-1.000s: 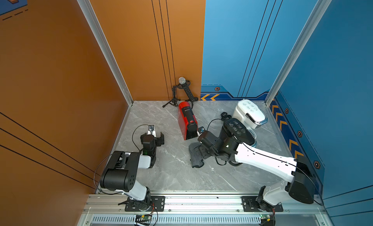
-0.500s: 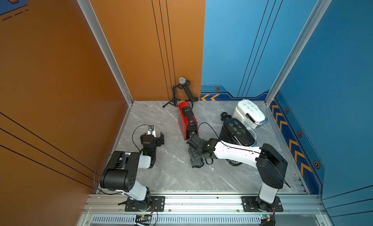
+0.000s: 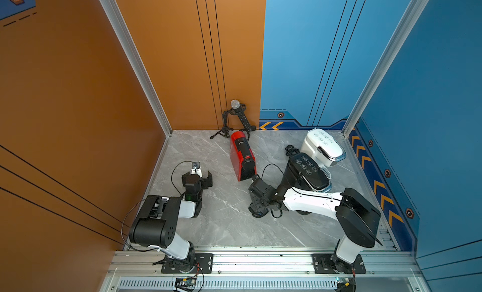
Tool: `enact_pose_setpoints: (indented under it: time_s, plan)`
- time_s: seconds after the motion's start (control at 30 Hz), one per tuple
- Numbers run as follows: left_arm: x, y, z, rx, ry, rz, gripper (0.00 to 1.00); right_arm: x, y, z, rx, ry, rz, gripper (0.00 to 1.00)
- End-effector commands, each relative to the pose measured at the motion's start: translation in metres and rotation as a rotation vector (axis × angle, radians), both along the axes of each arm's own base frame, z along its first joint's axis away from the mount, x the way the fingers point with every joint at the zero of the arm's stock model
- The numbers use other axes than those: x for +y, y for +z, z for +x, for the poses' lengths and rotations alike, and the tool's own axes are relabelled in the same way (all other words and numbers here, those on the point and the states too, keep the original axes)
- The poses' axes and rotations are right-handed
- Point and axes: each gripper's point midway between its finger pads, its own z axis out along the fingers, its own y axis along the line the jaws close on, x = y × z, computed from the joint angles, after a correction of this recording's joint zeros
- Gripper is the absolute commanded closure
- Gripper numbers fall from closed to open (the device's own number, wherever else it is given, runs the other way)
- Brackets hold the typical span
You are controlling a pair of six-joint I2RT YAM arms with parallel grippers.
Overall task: Wipe the surface of a coffee machine
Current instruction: Pick up the cleaning item at the center of the board, then wipe the dirt from the surface of the coffee machine.
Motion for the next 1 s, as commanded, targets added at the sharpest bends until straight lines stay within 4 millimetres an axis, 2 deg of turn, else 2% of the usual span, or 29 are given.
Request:
enact_pose_setpoints:
  time_s: [0.0,0.07,0.1,0.27,0.37,0.43,0.53,0.6,0.73,0.8,0.93,0.97]
  plan:
    - [0.001,0.009,0.002,-0.029,0.009,0.026,0.02,0.002,0.033,0.006,-0.027,-0.009,0.115,0.89]
    - [0.002,0.016,-0.003,-0.047,0.027,0.034,0.02,-0.004,0.051,0.011,-0.032,-0.026,0.174,0.89]
    - [0.003,0.026,-0.005,-0.069,0.042,0.052,0.02,-0.008,0.064,0.014,-0.044,-0.038,0.210,0.89]
    - [-0.027,0.072,-0.021,-0.129,0.026,0.171,0.02,-0.040,0.121,0.034,-0.126,-0.095,0.297,0.89]
    - [-0.049,0.091,-0.028,-0.142,-0.022,0.071,0.02,-0.056,0.145,0.051,-0.162,-0.127,0.292,0.89]
    - [-0.055,0.098,-0.028,-0.088,-0.020,-0.037,0.02,-0.052,0.161,0.060,-0.180,-0.117,0.318,0.89]
    - [-0.060,0.108,-0.024,0.026,-0.021,-0.216,0.02,-0.055,0.175,0.087,-0.193,-0.144,0.324,0.89]
    - [-0.068,0.113,-0.017,0.080,-0.041,-0.295,0.02,-0.050,0.173,0.106,-0.176,-0.147,0.327,0.88]
    - [-0.079,0.124,0.009,0.165,-0.063,-0.430,0.02,-0.041,0.164,0.151,-0.149,-0.158,0.331,0.88]
    - [-0.081,0.119,0.024,0.205,-0.063,-0.503,0.02,-0.036,0.155,0.171,-0.132,-0.160,0.320,0.88]
    - [-0.080,0.124,0.062,0.229,-0.058,-0.645,0.02,-0.025,0.132,0.204,-0.100,-0.172,0.311,0.89]
    - [-0.082,0.120,0.071,0.243,-0.059,-0.676,0.02,-0.019,0.134,0.210,-0.097,-0.167,0.325,0.89]
